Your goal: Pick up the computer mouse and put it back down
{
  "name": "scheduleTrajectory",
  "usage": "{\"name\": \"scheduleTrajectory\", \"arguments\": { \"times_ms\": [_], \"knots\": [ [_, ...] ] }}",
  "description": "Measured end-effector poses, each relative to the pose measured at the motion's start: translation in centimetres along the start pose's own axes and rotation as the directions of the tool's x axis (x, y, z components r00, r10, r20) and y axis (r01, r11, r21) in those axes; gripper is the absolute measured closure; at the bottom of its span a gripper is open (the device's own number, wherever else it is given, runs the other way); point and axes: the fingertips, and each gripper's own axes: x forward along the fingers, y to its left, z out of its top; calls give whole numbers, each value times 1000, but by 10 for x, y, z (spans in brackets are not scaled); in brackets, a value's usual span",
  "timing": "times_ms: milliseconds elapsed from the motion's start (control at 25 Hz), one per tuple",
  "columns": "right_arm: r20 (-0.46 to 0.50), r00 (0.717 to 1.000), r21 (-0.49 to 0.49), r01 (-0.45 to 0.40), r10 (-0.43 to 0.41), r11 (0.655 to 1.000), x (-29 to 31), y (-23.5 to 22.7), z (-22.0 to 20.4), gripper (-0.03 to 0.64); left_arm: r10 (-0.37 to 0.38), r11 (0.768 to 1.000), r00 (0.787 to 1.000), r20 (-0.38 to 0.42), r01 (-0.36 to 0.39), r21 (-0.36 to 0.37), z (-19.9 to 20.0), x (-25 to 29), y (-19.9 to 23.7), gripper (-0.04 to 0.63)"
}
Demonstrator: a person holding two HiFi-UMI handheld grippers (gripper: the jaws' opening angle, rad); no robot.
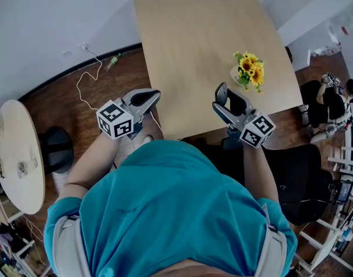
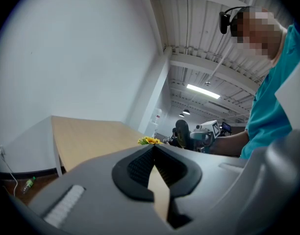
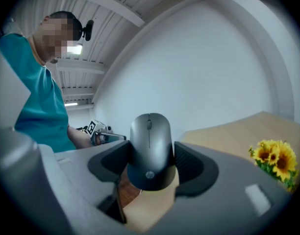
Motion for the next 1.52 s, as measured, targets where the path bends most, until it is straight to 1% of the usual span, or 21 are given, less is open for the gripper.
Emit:
{"name": "scheduleTrajectory", "arguments": {
  "times_ms": [920,1200,1520],
  "knots": [
    [12,1000,-24,-7,7,1000,-3,6,9,328,1,1000,1000,-4,-1,7,-1,-7,-7,591],
    [-22,1000,-25,-3,3,1000,1,4,4,328,7,1000,1000,-8,-7,5,-5,-12,-7,591],
    [-104,994,-29,11,-14,1000,14,-10,-11,328,20,1000,1000,-5,-20,-10,-11,-21,-7,591]
  ]
}}
